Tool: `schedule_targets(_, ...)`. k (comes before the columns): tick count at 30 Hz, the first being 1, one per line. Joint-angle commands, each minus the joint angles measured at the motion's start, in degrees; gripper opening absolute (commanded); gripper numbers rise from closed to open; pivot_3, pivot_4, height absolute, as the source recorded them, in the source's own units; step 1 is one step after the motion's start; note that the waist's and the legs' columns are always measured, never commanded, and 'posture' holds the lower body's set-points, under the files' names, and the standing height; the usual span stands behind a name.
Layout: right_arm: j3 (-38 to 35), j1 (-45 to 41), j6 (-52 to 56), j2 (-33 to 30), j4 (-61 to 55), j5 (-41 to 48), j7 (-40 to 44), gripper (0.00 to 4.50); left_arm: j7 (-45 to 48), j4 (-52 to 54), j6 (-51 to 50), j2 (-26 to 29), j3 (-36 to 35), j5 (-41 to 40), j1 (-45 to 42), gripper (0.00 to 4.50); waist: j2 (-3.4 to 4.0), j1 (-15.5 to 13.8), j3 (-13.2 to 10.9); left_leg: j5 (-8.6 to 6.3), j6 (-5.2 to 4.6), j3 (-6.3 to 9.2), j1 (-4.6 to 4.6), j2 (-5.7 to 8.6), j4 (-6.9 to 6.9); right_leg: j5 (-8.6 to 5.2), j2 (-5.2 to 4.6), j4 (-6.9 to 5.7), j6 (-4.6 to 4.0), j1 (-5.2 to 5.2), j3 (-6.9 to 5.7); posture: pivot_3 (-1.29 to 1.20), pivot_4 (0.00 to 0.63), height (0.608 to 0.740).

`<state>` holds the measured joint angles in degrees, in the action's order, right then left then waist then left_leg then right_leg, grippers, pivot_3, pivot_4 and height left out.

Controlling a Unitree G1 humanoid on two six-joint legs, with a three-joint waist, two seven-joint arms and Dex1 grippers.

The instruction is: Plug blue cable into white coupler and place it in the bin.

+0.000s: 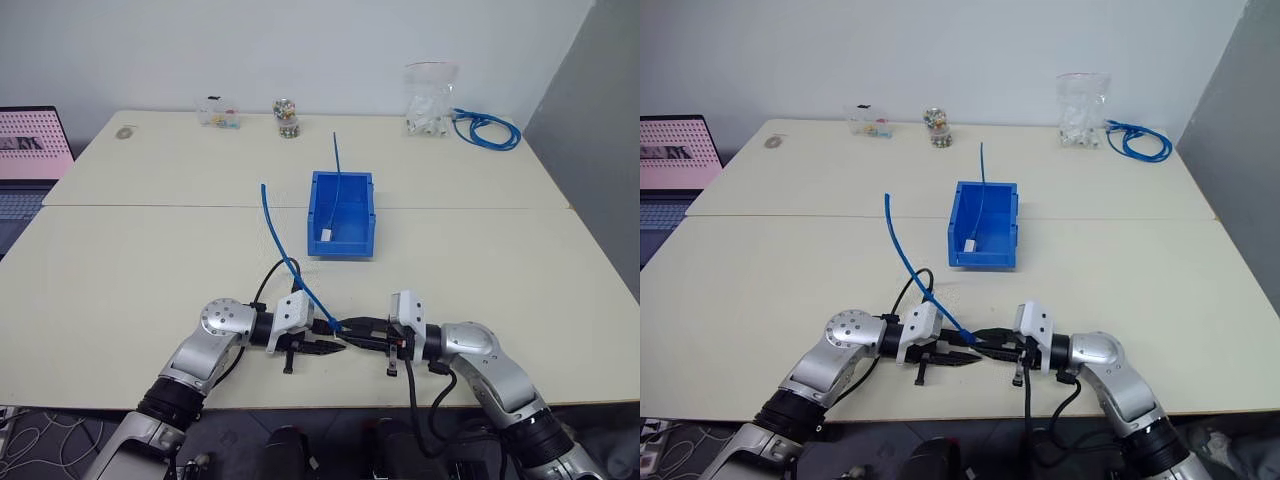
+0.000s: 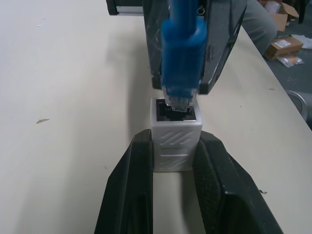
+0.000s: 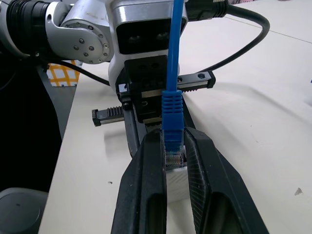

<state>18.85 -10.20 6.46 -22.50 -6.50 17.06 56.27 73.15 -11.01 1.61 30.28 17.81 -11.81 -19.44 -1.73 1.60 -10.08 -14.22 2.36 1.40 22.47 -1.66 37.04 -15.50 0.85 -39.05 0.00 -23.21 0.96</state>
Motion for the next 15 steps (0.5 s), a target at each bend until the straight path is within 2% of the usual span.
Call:
schedule_targets(1,-1.5,1.5,0.4,-1.6,-1.1,0.1,0.3,0.28,0.1,0.0,0.1,0.5,-0.6,0.6,-0.6,0.79,0.00,0.0,0.0,0.00,0.00,0.00,0.00,0.00,0.00,0.00,0.00,0.00,0.00,0.00,0.00,0.00,0.150,0.740)
schedule_targets(15,-1.9,0.2,0.8,-1.0,-1.4,0.3,-0.2,0.28,0.4,-0.6,0.4,0.2,-0.6,0.9,-1.1,0.79,0.00,0.0,0.0,0.00,0.00,-0.01,-0.03,0.01,0.01,0.00,0.00,-0.02,0.00,0.02,0.00,0.00,0.150,0.740)
